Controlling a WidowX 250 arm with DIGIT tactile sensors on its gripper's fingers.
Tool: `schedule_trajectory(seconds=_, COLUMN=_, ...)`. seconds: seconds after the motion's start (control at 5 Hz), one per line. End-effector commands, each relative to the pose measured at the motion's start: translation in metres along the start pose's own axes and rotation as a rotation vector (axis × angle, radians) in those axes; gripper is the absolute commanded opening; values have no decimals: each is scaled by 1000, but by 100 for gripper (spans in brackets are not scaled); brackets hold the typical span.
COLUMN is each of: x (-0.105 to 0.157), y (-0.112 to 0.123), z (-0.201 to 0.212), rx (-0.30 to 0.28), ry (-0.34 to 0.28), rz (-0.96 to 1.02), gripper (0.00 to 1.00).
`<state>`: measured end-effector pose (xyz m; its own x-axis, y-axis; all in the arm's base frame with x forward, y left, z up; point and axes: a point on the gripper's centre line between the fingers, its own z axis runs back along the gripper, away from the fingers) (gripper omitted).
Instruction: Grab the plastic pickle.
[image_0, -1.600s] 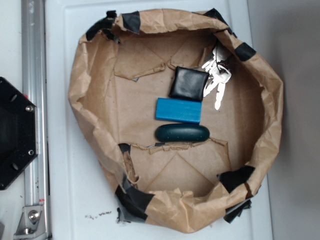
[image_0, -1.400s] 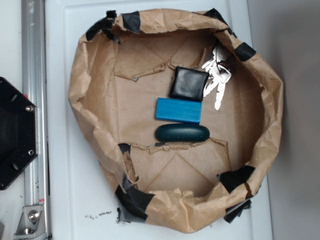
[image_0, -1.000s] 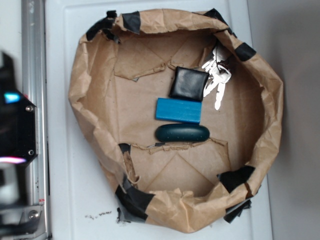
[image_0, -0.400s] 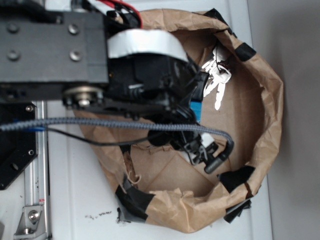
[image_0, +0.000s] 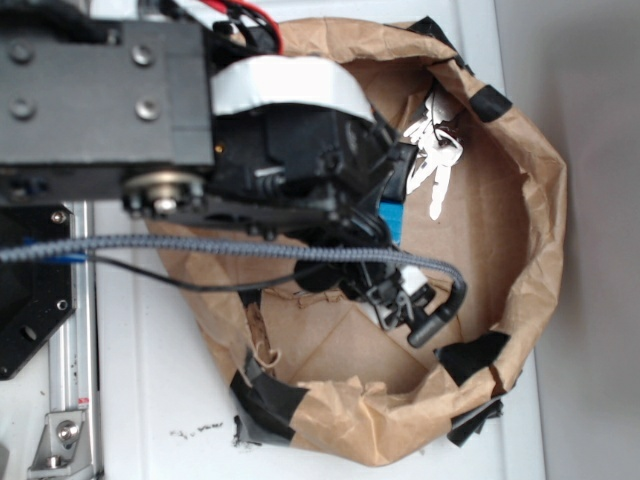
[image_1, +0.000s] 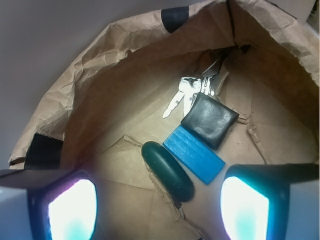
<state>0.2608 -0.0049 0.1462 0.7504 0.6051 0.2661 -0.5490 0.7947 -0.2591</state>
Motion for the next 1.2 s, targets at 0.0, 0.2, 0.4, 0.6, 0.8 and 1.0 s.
schedule_trajectory(seconds=0.0, x=-21, y=11, z=-83, rx=98, ry=39, rz=83, gripper=100)
schedule_trajectory(seconds=0.2, x=-29, y=4, z=-101, rx=112, ry=30, rz=79, gripper=100)
schedule_trajectory(seconds=0.4, x=-29, y=5, z=-109, rx=116, ry=3, rz=76, gripper=100)
schedule_trajectory(seconds=0.6, x=-17, y=-6, z=-127, rx=62, ry=7, rz=-49, gripper=100)
schedule_trajectory(seconds=0.8, x=-6, y=-17, z=-129, rx=63, ry=-16, rz=-119, gripper=100)
schedule_trajectory(seconds=1.0, x=4, y=-22, z=-124, rx=31, ry=-22, rz=-170, gripper=0)
